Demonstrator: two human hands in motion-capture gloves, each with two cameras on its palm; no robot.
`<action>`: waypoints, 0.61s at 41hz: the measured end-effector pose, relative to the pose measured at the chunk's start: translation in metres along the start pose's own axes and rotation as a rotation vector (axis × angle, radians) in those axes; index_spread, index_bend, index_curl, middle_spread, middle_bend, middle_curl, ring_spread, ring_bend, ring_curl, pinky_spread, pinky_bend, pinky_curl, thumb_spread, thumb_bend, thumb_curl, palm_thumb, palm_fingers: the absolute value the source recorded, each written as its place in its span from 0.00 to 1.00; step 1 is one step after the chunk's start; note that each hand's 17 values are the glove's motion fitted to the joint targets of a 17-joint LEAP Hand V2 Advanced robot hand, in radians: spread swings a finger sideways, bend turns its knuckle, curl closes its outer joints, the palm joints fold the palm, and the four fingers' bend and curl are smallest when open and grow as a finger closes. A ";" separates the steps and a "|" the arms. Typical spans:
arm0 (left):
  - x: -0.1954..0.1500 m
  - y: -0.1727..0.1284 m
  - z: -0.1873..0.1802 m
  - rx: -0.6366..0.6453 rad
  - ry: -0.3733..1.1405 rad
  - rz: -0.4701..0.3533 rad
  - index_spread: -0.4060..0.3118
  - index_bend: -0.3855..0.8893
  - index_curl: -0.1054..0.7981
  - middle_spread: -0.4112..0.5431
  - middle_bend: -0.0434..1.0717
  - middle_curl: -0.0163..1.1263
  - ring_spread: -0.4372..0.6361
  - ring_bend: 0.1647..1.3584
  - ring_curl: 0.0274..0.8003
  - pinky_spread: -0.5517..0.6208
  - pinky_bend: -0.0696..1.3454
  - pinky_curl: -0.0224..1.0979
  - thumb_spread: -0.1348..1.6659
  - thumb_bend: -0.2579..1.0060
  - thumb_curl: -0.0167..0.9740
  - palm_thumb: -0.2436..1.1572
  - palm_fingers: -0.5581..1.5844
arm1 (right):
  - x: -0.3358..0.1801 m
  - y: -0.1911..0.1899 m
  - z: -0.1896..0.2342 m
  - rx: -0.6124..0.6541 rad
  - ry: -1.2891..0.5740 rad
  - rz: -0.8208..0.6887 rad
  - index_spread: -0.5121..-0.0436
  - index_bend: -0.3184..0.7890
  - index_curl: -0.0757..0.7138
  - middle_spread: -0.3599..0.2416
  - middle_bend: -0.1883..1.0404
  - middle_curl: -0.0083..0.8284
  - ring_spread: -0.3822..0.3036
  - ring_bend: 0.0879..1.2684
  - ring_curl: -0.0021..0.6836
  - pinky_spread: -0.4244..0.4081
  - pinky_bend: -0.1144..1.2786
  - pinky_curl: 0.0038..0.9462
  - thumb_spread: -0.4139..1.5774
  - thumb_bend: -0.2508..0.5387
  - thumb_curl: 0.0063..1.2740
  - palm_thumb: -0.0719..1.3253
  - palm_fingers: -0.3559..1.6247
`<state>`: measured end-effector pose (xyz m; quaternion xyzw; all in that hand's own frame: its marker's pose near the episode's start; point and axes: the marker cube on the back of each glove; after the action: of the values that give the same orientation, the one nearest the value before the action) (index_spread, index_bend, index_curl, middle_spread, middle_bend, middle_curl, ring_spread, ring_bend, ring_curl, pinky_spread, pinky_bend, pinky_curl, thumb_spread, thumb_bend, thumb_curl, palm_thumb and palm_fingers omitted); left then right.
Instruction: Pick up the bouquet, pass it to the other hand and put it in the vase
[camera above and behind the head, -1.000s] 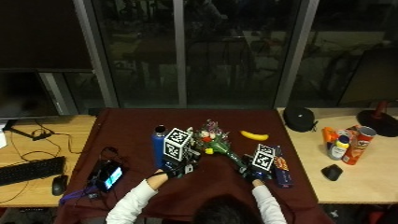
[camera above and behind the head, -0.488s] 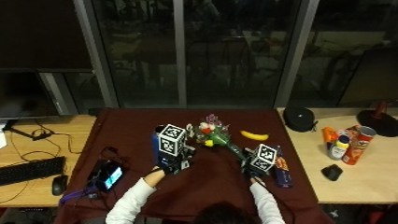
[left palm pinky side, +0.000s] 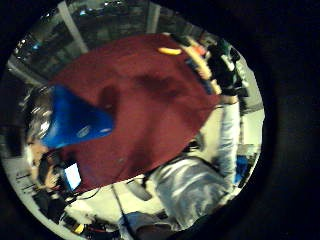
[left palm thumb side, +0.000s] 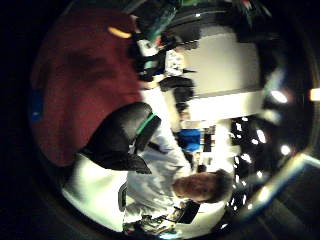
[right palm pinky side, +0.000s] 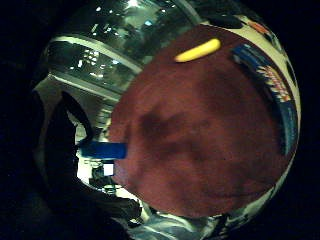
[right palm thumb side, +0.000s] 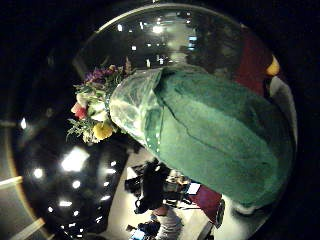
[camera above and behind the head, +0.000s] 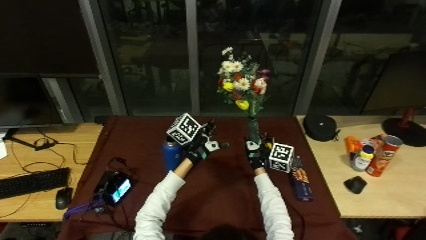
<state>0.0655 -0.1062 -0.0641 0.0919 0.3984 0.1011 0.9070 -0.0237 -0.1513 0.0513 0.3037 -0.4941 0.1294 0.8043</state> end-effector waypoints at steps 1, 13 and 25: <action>0.006 -0.007 -0.001 0.040 0.069 0.005 0.68 0.34 0.38 0.75 0.19 0.27 0.75 0.41 0.33 0.77 0.41 0.34 0.69 0.18 0.31 0.37 0.29 | -0.009 0.002 0.005 -0.002 -0.049 -0.013 0.66 0.72 0.68 0.30 0.81 0.73 0.28 0.74 0.77 0.18 0.57 0.46 0.55 0.34 0.39 0.78 0.90; 0.058 -0.050 0.003 0.318 0.610 -0.016 0.74 0.40 0.35 0.70 0.23 0.28 0.69 0.43 0.33 0.67 0.45 0.34 0.62 0.21 0.36 0.48 0.35 | -0.074 0.038 0.049 -0.056 -0.289 -0.107 0.66 0.71 0.74 0.31 0.84 0.74 0.28 0.76 0.78 0.19 0.57 0.48 0.48 0.29 0.46 0.80 0.89; 0.088 -0.062 0.008 0.508 0.489 -0.041 0.64 0.38 0.36 0.53 0.29 0.32 0.50 0.43 0.34 0.49 0.47 0.34 0.61 0.21 0.40 0.60 0.53 | -0.080 0.081 0.091 -0.285 -0.427 -0.170 0.66 0.70 0.78 0.32 0.84 0.74 0.28 0.76 0.78 0.19 0.58 0.49 0.47 0.29 0.51 0.80 0.89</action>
<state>0.1361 -0.1442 -0.1363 0.2796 0.6181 -0.0006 0.7347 -0.1686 -0.1367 0.0403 0.2481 -0.6385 -0.0765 0.7245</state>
